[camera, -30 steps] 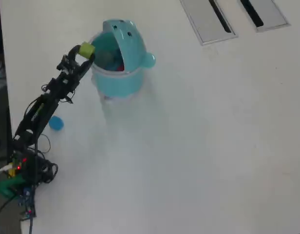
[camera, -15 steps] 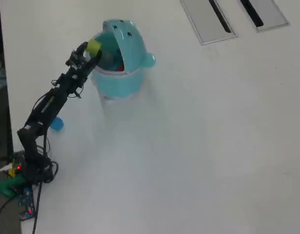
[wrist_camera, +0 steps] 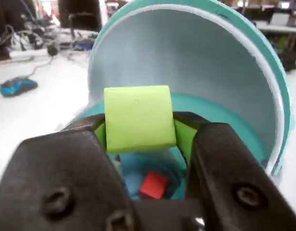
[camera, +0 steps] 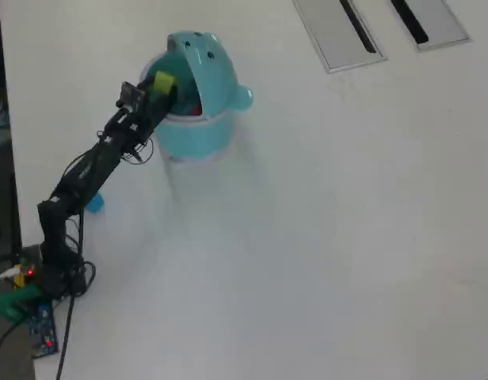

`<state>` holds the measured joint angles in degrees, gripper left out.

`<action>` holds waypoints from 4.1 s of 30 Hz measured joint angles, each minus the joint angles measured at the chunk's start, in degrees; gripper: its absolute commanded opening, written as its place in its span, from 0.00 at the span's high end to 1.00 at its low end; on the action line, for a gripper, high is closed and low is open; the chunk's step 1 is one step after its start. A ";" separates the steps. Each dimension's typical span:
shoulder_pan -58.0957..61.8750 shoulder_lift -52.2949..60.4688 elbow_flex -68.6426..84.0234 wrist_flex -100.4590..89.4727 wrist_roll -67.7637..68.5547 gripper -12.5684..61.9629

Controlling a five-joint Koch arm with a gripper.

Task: Grasp RGB lego blocks and put them in the bin one by one.

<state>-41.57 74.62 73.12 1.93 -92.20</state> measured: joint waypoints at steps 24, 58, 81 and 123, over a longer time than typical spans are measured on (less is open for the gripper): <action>-0.26 12.74 19.07 -3.69 -5.89 0.50; -5.71 55.55 73.74 -9.58 -3.43 0.49; -22.24 56.51 79.19 7.82 -0.44 0.45; -23.55 51.50 86.31 11.87 -6.42 0.41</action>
<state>-65.13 126.12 159.43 13.80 -98.61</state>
